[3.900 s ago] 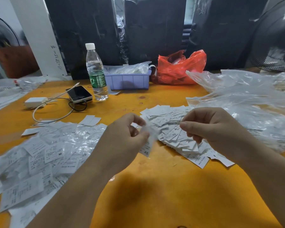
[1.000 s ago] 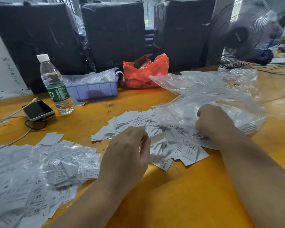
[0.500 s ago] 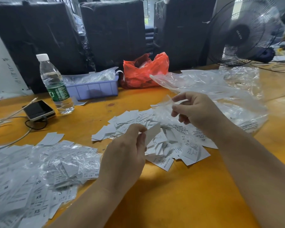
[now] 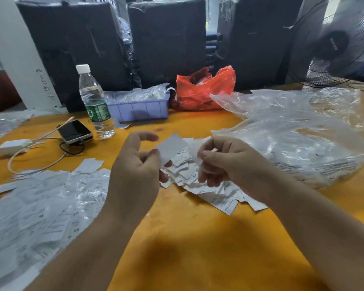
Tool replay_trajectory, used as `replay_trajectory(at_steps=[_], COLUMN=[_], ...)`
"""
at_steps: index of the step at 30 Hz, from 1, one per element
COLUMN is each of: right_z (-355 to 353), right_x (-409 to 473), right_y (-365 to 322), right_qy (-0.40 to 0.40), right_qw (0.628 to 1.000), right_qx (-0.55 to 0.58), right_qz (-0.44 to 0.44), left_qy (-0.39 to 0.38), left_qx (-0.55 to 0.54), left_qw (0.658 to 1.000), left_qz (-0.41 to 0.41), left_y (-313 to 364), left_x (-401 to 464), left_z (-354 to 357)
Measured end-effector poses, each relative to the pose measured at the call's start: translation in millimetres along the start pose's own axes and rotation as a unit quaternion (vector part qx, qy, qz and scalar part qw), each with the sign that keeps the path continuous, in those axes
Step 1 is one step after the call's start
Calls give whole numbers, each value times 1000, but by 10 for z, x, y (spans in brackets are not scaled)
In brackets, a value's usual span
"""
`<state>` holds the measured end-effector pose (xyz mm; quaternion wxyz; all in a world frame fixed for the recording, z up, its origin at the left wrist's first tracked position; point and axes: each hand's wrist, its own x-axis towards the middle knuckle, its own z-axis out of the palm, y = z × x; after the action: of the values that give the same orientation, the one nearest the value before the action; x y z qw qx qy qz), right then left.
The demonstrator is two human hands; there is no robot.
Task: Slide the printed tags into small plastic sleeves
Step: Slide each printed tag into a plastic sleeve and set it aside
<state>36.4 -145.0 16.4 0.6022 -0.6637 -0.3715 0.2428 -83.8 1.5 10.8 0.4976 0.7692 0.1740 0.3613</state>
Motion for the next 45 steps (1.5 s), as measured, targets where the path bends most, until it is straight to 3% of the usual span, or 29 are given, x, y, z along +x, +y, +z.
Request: replay_trajectory(at_steps=[7, 11, 23, 31, 36, 41, 45], right_z=[333, 306, 287, 305, 299, 263, 230], right_x=[-91, -100, -89, -92, -67, -60, -40], right_y=[59, 34, 9, 17, 52, 64, 73], right_qy=[-44, -20, -45, -33, -62, -38, 39], right_qw=[999, 999, 998, 998, 996, 995, 993], right_qx=[-23, -26, -37, -47, 60, 86, 106], right_qz=[-17, -28, 38, 14, 38, -13, -39], left_qy=[-50, -111, -61, -66, -78, -114, -123], left_qx=[-44, 16, -44, -56, -59, -52, -71], left_qw=[996, 993, 996, 995, 994, 991, 987], left_qz=[-58, -25, -38, -40, -45, -54, -75], left_y=[-76, -84, -82, -57, -42, -52, -85], left_x=[-128, -179, -118, -127, -128, -128, -105], left_z=[-43, -46, -76, -80, -79, -71, -73])
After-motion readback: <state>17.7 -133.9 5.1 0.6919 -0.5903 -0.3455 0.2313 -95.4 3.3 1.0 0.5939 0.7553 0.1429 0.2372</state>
